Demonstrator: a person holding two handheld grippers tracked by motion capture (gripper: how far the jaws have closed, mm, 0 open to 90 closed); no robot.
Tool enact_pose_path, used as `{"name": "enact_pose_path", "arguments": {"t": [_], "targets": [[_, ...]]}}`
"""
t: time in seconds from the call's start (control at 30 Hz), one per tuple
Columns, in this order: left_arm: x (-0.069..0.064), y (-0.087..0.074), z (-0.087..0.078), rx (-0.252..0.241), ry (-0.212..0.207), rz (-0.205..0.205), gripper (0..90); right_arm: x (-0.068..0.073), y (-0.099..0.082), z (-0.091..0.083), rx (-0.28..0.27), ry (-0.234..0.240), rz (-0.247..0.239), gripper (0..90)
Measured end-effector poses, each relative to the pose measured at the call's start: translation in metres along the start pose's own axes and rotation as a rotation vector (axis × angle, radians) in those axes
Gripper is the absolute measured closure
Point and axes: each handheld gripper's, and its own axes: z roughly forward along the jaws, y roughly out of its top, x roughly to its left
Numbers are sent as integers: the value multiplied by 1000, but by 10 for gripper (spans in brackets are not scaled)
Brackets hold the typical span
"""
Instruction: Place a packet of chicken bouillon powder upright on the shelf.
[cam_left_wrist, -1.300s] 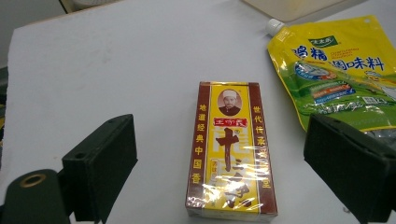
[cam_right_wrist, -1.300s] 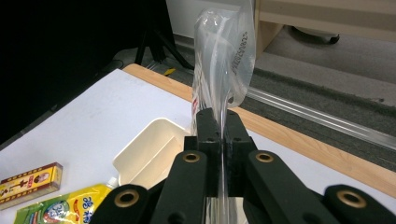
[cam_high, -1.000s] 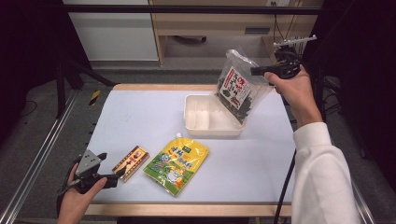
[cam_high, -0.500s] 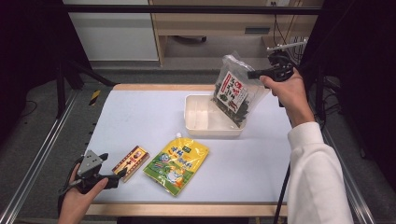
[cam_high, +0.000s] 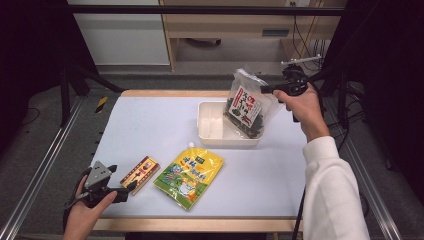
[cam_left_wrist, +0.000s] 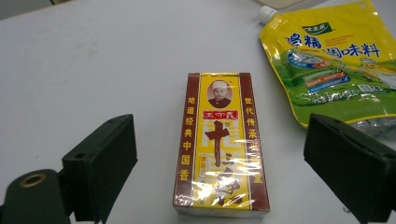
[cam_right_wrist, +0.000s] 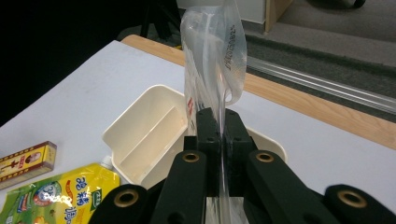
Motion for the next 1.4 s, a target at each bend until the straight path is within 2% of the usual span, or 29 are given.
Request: {"name": "enact_pose_path", "arguments": {"t": [0.1, 0.23, 0.33, 0.4, 0.47, 0.6, 0.67, 0.83, 0.9, 1.03, 1.13, 1.23, 1.4], "targets": [[-1, 1, 1, 2, -4, 8, 92, 0, -5, 0, -13, 17, 2, 884], [-3, 1, 2, 6, -3, 13, 93, 4, -4, 0, -11, 20, -25, 864], [-2, 0, 1, 6, -3, 16, 92, 7, -5, -1, -20, -2, -46, 744], [-1, 0, 0, 1, -2, 10, 92, 11, -7, -4, -50, -7, -50, 598], [0, 0, 0, 0, 2, 6, 92, 15, -10, -8, -66, -17, -68, 506], [-1, 0, 1, 6, 3, 11, 90, 28, -21, -23, -120, -48, -124, 410], [-2, 0, 1, 6, 5, 16, 90, 34, -27, -32, -163, -49, -150, 376], [-1, 0, 1, 6, 11, 15, 89, 51, -53, -53, -224, -68, -173, 298], [-2, 0, 1, 5, 12, 14, 88, 57, -67, -60, -248, -79, -172, 258], [-3, 1, 1, 3, 13, 22, 88, 62, -95, -66, -253, -110, -147, 190], [-4, 1, 2, 6, 13, 27, 88, 65, -121, -62, -224, -116, -119, 155], [-7, 2, 4, 2, 12, 27, 88, 66, -139, -55, -206, -117, -101, 161], [-12, 5, 5, -10, 15, 35, 89, 78, -155, -39, -182, -127, -96, 232]]}}
